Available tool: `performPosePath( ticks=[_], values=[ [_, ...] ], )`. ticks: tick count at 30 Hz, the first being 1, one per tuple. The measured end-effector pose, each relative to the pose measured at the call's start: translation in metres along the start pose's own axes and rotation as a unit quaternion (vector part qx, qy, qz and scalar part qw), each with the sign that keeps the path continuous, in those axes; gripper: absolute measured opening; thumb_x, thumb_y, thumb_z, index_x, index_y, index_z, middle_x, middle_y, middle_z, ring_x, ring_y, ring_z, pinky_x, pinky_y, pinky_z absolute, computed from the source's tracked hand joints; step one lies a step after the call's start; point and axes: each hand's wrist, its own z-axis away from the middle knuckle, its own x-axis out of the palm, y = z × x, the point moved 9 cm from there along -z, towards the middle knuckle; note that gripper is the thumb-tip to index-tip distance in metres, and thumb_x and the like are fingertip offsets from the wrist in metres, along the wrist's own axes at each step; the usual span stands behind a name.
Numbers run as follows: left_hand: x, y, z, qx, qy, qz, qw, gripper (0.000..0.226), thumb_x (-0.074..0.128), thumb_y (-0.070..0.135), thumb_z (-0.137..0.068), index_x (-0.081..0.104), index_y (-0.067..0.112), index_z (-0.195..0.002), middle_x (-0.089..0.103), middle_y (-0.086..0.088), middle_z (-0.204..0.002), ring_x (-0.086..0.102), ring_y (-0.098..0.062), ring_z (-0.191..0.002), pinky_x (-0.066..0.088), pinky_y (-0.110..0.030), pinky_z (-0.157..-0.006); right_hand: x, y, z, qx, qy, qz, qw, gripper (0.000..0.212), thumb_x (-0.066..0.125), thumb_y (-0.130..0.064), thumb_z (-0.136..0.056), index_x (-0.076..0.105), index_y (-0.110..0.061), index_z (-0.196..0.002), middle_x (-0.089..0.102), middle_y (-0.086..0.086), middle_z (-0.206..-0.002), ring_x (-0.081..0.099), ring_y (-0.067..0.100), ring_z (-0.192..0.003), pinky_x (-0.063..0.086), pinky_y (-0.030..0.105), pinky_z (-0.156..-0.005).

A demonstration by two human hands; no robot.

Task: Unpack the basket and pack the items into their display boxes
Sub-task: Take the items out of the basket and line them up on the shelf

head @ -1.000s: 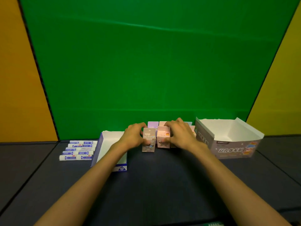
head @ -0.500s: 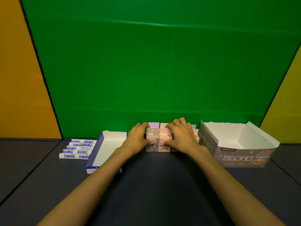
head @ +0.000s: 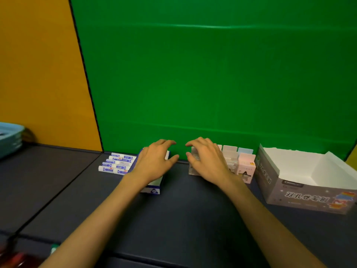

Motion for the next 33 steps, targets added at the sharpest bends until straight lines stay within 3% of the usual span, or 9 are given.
performPosePath(
  ticks=[9,14,22,33],
  values=[
    [-0.073,-0.092,0.069,-0.080,0.013,-0.132,0.988,0.059,0.040,0.057,-0.091,0.051,0.028,-0.141,0.058,-0.002,-0.137,0.055,-0.027,-0.122,0.042,-0.042,-0.097,0.043,-0.118,-0.032,-0.085,-0.012,-0.071,0.994,0.031,0.053,-0.035,-0.097,0.063,-0.024,-0.125,0.065,-0.004,-0.122,0.056,0.021,-0.112,0.040,0.038,-0.092],
    [-0.116,-0.158,0.116,-0.117,0.017,-0.177,0.977,0.053,0.045,0.057,-0.095,0.047,0.031,-0.141,0.054,0.001,-0.139,0.049,-0.025,-0.128,0.039,-0.043,-0.101,0.071,-0.202,-0.050,-0.130,-0.033,-0.084,0.987,0.034,0.054,-0.038,-0.098,0.061,-0.025,-0.128,0.062,-0.002,-0.127,0.054,0.022,-0.116,0.040,0.038,-0.094],
    [-0.197,-0.280,0.192,-0.176,0.019,-0.186,0.967,0.055,0.043,0.061,-0.096,0.045,0.035,-0.144,0.051,0.001,-0.143,0.047,-0.023,-0.129,0.041,-0.045,-0.100,0.115,-0.341,-0.069,-0.160,-0.051,-0.096,0.981,0.032,0.052,-0.039,-0.099,0.060,-0.026,-0.127,0.060,-0.003,-0.124,0.054,0.021,-0.115,0.040,0.037,-0.093],
    [-0.284,-0.444,0.271,-0.204,0.013,-0.185,0.961,0.059,0.042,0.062,-0.096,0.044,0.032,-0.146,0.050,0.000,-0.144,0.048,-0.024,-0.130,0.043,-0.044,-0.098,0.165,-0.496,-0.104,-0.135,-0.059,-0.081,0.986,0.031,0.054,-0.040,-0.098,0.060,-0.027,-0.126,0.059,-0.004,-0.123,0.057,0.018,-0.114,0.046,0.039,-0.093]
  ],
)
